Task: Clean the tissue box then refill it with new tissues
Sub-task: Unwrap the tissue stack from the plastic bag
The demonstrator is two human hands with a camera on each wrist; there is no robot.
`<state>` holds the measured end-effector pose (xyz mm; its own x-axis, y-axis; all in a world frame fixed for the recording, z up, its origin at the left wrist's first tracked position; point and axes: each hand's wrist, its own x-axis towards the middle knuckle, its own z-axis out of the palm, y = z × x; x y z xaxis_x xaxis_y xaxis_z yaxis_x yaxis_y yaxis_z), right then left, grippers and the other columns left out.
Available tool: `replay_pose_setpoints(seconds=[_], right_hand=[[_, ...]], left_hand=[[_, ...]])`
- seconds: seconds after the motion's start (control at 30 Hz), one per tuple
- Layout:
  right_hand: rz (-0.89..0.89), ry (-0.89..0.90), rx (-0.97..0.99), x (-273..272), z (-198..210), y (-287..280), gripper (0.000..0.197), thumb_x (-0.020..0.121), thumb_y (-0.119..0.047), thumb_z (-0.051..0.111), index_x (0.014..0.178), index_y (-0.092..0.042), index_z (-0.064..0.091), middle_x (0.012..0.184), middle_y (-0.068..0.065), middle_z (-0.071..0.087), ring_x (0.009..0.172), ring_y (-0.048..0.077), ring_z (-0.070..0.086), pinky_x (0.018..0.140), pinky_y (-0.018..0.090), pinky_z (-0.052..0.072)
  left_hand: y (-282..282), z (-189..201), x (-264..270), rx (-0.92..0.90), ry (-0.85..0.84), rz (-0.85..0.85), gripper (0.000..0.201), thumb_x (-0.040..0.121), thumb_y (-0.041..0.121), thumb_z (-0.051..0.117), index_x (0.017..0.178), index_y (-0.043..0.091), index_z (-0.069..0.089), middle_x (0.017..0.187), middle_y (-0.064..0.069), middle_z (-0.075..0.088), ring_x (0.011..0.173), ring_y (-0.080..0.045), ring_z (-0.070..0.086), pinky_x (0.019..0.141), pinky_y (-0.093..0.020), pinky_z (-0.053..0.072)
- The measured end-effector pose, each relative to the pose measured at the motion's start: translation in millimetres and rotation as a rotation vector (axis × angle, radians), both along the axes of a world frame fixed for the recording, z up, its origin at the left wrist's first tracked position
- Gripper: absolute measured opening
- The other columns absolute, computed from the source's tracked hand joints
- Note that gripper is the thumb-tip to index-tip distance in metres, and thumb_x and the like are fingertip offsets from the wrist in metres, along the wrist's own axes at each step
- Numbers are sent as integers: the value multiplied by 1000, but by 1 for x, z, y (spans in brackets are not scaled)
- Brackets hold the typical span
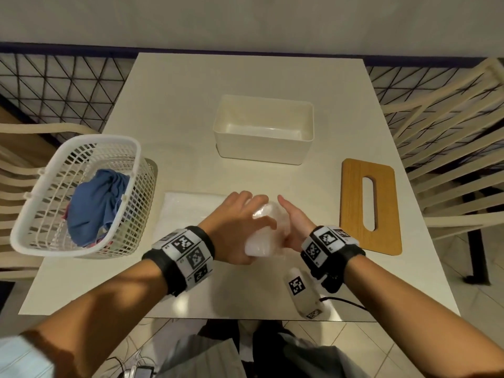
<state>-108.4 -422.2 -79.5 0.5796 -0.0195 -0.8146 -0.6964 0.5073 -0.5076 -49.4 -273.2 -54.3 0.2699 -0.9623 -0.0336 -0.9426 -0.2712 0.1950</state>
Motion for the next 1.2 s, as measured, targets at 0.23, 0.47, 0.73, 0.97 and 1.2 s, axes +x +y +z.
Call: replay_pose_setpoints(seconds=[0.23,0.47,0.73,0.97,1.2], right_hand=[[209,0,-600,1,-4,11,49,99,-37,25,124,-3,49,120,23,58,113,39,53,100,46,42],[232,-17,-635,-2,-8,-6,52,99,-38,26,135,-4,40,145,16,37,131,31,37,110,37,26],[165,0,-440,-27,-7,-38,39,96,-35,37,115,-4,49,77,12,54,61,22,53,58,29,44],[193,-13,-339,-30,-6,-13,31,90,-33,53,74,-6,54,66,10,50,57,21,49,57,30,43],[4,-173,-242,-9,21,-24,12,90,-6,51,78,-3,53,66,12,57,48,18,60,59,32,56]], left_hand=[[0,-11,0,-82,331,80,106,42,62,77,132,27,34,136,-4,42,121,-18,42,108,-25,32],[20,-16,9,361,-1,256,130,49,72,67,148,25,-3,156,-12,13,143,-35,10,113,-60,-7],[20,-33,10,147,-17,242,119,31,67,65,135,22,27,124,-14,55,109,-37,55,100,-59,32],[18,-36,13,118,-48,233,115,29,63,64,132,20,33,120,-15,57,102,-37,58,95,-53,38],[16,-33,13,144,-77,231,115,27,60,66,130,21,33,118,-14,59,99,-36,58,94,-51,39]])
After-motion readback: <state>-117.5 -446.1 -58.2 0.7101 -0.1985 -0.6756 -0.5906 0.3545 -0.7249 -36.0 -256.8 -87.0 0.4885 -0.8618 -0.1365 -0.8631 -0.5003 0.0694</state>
